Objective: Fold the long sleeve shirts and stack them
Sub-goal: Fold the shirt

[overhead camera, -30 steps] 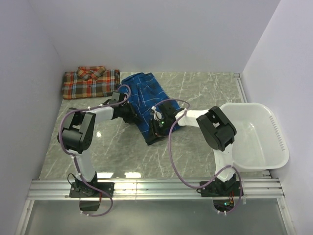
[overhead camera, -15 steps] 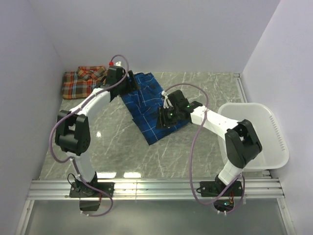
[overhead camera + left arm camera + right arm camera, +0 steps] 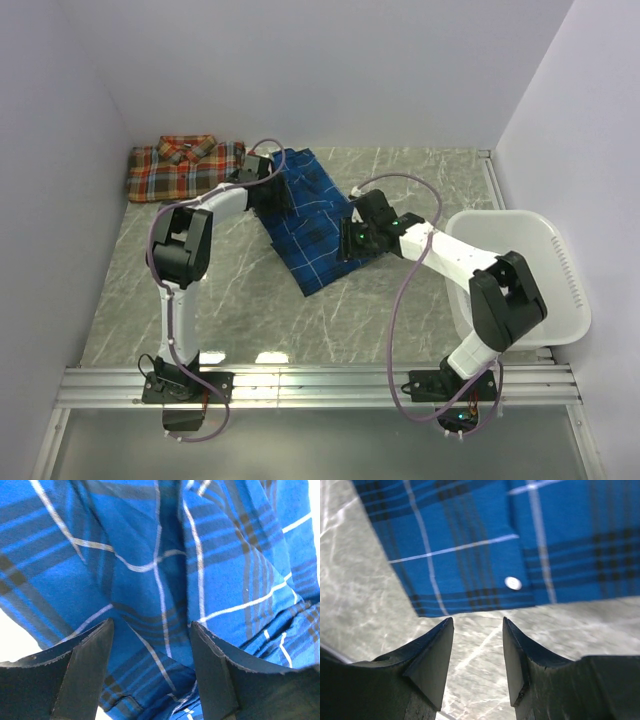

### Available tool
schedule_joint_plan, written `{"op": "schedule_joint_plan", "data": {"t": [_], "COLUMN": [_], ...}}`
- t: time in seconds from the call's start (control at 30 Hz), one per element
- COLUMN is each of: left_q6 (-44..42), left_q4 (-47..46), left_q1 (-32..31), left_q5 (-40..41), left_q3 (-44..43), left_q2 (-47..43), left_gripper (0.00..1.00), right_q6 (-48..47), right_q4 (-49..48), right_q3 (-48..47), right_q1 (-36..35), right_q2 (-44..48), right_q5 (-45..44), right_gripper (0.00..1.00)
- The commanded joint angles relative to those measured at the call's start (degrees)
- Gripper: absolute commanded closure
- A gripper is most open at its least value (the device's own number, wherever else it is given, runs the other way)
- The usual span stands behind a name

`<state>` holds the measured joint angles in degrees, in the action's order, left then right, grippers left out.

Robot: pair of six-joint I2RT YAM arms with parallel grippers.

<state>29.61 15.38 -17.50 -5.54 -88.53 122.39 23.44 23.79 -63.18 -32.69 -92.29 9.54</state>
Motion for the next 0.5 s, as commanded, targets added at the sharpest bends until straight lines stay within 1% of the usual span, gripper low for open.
{"op": "schedule_joint_plan", "data": {"t": [0.0, 0.1, 0.13, 0.23, 0.27, 0.33, 0.37, 0.47], "left_q6": [1.4, 5.3, 6.5, 13.4, 17.7, 22.5, 26.5, 33.3], "left_q4": [-1.8, -3.5, -4.0, -6.0, -7.2, -10.5, -11.3, -11.4], "left_q1": [-1.4, -2.5, -2.7, -4.4, -5.1, -5.9, -6.7, -9.1], "left_q5": [-2.1, -2.5, -3.2, -2.9, -3.1, -3.7, -3.9, -2.2], "left_q3": [2.0, 6.3, 9.1, 14.3, 19.0, 24.0, 28.6, 36.9], "left_q2": [-1.5, -2.6, -3.0, -6.1, -7.2, -10.9, -12.3, -19.4], "left_gripper": [0.32, 0.33, 0.33, 0.35, 0.36, 0.38, 0.38, 0.37], "right_q6": [2.6, 4.5, 4.9, 6.4, 7.0, 7.5, 7.6, 7.0], "right_q4": [-2.4, -4.0, -4.7, -5.3, -5.5, -6.2, -6.3, -6.8], "right_q3": [1.9, 4.2, 5.2, 6.7, 7.0, 8.2, 8.6, 9.2], "right_q1": [1.6, 3.5, 4.6, 6.0, 6.9, 7.9, 8.4, 8.7], "right_q2": [4.3, 4.6, 4.6, 4.3, 4.2, 4.0, 3.8, 3.1], "right_q5": [-4.3, -3.9, -3.5, -3.5, -3.5, -3.4, -3.0, -2.6], "right_gripper": [0.48, 0.48, 0.48, 0.48, 0.48, 0.48, 0.48, 0.48]}}
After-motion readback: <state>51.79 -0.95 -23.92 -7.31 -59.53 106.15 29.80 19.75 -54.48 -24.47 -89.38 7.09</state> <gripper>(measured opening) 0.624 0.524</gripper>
